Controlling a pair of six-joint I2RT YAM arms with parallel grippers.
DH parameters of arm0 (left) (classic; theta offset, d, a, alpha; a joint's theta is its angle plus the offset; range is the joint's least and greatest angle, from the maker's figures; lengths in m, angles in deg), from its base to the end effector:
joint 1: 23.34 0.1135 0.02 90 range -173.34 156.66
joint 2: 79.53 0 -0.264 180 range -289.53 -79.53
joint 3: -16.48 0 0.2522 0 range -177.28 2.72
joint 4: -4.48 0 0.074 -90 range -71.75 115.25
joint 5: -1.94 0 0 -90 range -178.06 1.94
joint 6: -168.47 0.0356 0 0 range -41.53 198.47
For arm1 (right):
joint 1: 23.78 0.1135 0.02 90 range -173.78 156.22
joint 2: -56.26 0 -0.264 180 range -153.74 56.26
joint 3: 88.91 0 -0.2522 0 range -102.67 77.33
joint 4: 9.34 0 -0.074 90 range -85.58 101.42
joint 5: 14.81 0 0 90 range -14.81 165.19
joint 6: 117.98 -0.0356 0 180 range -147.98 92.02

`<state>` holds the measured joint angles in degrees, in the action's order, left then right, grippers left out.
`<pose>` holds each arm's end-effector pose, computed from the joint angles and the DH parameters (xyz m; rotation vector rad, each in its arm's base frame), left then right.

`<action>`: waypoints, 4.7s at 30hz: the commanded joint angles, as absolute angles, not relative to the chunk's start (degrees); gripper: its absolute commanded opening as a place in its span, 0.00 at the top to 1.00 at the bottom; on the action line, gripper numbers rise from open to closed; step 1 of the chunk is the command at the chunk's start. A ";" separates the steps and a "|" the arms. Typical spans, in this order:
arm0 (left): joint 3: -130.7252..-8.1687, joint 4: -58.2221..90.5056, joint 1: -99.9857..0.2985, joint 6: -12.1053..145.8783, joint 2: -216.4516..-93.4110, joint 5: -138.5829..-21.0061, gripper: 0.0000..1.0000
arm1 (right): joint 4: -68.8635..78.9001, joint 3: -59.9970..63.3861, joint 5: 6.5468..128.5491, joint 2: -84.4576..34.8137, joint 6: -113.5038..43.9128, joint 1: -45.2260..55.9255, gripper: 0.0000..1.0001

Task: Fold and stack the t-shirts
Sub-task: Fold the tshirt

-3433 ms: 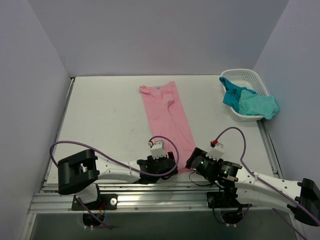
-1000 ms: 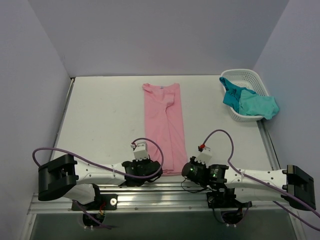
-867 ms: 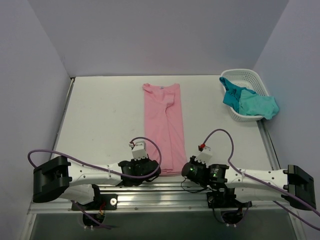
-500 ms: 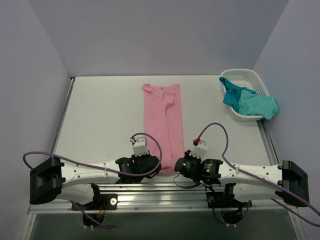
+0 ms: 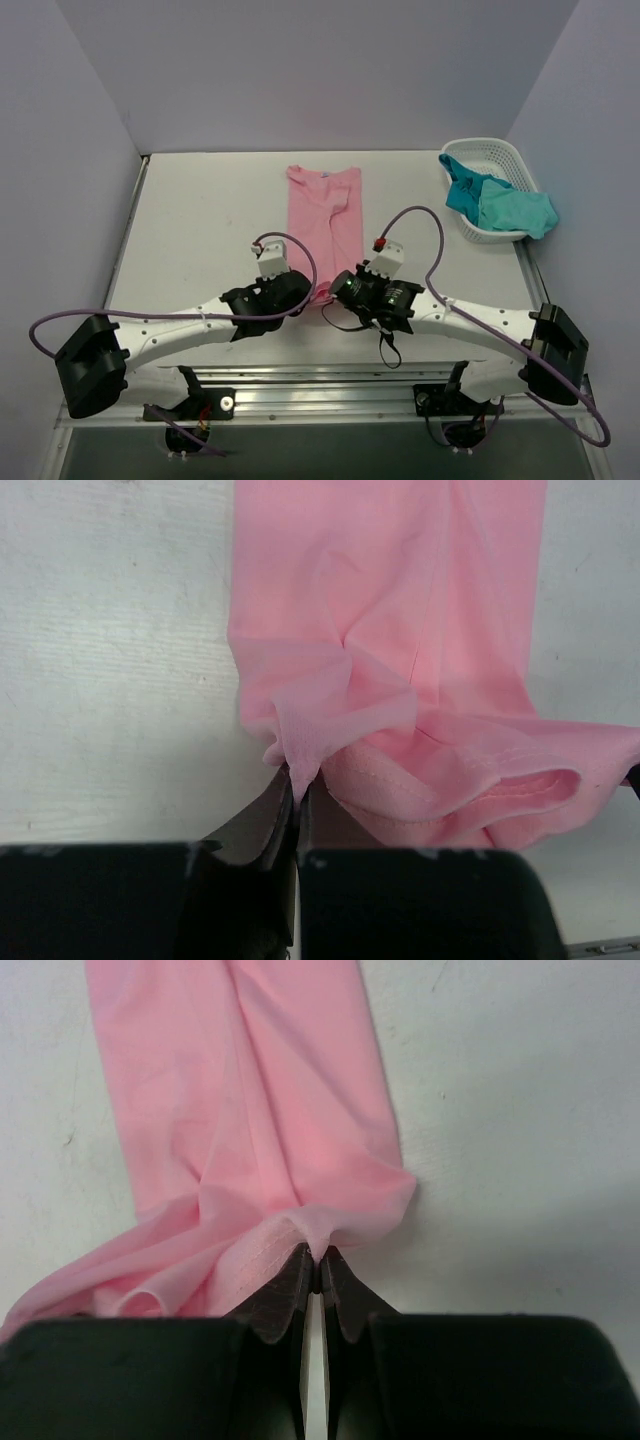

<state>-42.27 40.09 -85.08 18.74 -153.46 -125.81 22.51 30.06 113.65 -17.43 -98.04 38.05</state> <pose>0.1399 -0.2142 0.2220 -0.2327 2.2376 -0.3207 0.1444 0.2228 0.2402 0.4736 2.1480 0.5237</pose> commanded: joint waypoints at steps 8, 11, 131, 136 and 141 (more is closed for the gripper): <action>-48.69 31.70 -73.19 30.74 -156.25 -117.69 0.98 | 21.92 17.32 118.96 -31.27 -89.33 30.72 1.00; -50.62 30.20 -70.55 32.85 -158.62 -115.58 0.98 | 21.21 14.68 118.52 -34.88 -88.28 28.87 1.00; -81.21 36.35 -40.39 45.15 -179.56 -94.74 0.04 | -15.26 -19.70 79.06 -74.61 -68.59 14.19 0.78; -81.74 42.50 -40.31 45.94 -169.56 -95.44 0.05 | -15.97 -19.00 78.88 -75.92 -69.11 13.75 0.96; -92.24 51.43 -38.99 49.37 -163.73 -98.08 0.06 | -19.47 -16.72 76.96 -77.68 -70.51 13.23 1.00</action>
